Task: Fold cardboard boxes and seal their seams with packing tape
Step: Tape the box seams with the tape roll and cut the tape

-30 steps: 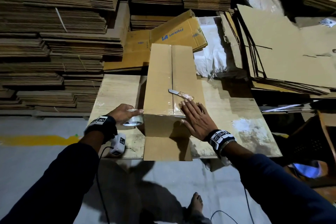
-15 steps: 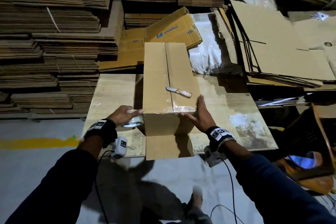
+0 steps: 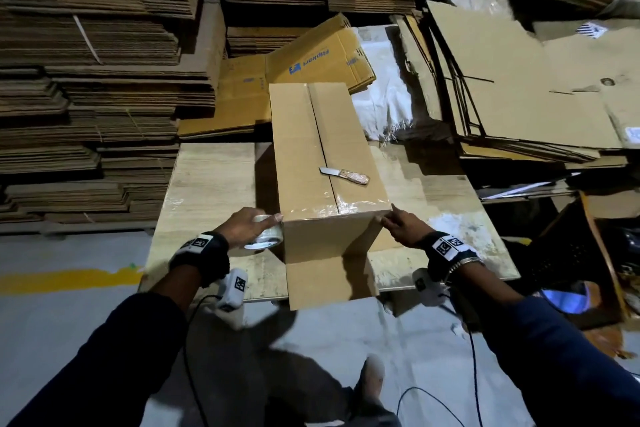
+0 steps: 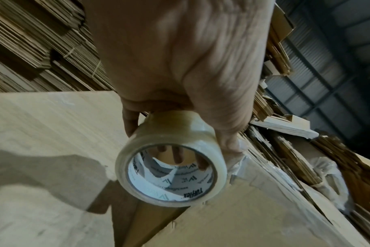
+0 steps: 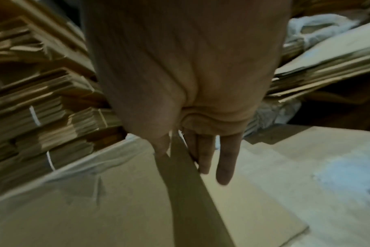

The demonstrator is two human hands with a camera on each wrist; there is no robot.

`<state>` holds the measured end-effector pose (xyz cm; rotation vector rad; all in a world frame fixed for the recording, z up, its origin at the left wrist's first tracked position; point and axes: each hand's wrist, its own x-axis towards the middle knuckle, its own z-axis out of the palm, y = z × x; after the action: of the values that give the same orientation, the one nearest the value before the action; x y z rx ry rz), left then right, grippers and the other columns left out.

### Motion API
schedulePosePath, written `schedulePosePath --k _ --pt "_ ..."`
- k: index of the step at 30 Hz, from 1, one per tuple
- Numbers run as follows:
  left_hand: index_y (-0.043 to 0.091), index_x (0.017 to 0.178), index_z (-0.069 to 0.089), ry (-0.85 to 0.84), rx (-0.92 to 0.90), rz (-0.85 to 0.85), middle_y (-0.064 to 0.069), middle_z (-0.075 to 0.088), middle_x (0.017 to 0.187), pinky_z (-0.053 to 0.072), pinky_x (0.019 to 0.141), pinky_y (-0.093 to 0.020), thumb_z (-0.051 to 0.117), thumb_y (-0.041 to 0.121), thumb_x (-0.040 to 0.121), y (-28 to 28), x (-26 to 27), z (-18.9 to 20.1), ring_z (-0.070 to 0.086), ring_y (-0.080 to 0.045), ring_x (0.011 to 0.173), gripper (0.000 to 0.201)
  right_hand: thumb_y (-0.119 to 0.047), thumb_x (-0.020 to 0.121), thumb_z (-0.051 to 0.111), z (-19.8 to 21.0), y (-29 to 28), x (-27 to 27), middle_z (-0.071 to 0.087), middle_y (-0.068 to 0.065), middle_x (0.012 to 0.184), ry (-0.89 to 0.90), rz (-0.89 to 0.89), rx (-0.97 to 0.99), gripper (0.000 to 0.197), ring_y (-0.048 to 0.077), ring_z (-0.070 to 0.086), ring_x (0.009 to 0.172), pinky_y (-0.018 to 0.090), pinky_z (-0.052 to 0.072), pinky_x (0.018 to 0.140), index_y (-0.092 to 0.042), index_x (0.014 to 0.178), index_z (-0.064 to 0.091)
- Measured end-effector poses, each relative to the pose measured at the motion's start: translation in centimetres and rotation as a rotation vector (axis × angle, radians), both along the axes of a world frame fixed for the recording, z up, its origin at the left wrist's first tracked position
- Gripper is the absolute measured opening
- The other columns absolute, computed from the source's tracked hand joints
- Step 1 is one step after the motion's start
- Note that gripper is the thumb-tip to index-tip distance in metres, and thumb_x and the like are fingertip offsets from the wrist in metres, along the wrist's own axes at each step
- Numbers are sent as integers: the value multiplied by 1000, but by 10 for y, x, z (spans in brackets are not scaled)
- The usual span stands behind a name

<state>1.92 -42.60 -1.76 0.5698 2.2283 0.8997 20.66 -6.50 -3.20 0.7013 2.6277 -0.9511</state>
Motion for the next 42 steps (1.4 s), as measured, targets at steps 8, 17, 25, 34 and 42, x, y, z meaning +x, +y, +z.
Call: schedulePosePath --k 8,17,25,34,42 --pt "18 66 49 97 48 -22 0 49 67 49 71 -41 57 71 94 31 26 -9 52 -21 68 60 -37 82 78 -11 -30 -6 25 10 165 226 -584 -358 130 30 37 145 50 38 118 -18 159 -25" --pt "14 116 65 -30 57 18 0 59 117 48 98 -37 59 52 102 34 31 -5 57 -23 112 41 -58 84 78 -12 -68 -41 -33 10 166 444 -953 -433 141 24 -21 157 29 -4 121 -6 156 -30" --pt "19 111 69 -42 35 -39 3 64 114 46 93 -36 67 54 97 26 27 -6 62 -22 109 38 -64 96 57 -14 -71 -52 -37 11 164 411 -995 -391 125 24 -19 158 31 -2 126 -1 151 -36" --pt "11 87 68 159 -198 -12 -2 72 93 53 85 -39 61 95 68 11 18 -5 67 -21 87 87 -63 97 56 4 -76 -45 -31 17 166 345 -969 -271 123 28 -20 157 33 -4 124 3 153 -31" --pt "29 99 76 28 -2 -146 10 71 118 48 97 -34 79 57 86 1 -3 2 64 -9 106 31 -37 96 59 31 -64 -59 -16 18 171 320 -463 409 95 33 -10 159 62 9 123 -9 165 -1"
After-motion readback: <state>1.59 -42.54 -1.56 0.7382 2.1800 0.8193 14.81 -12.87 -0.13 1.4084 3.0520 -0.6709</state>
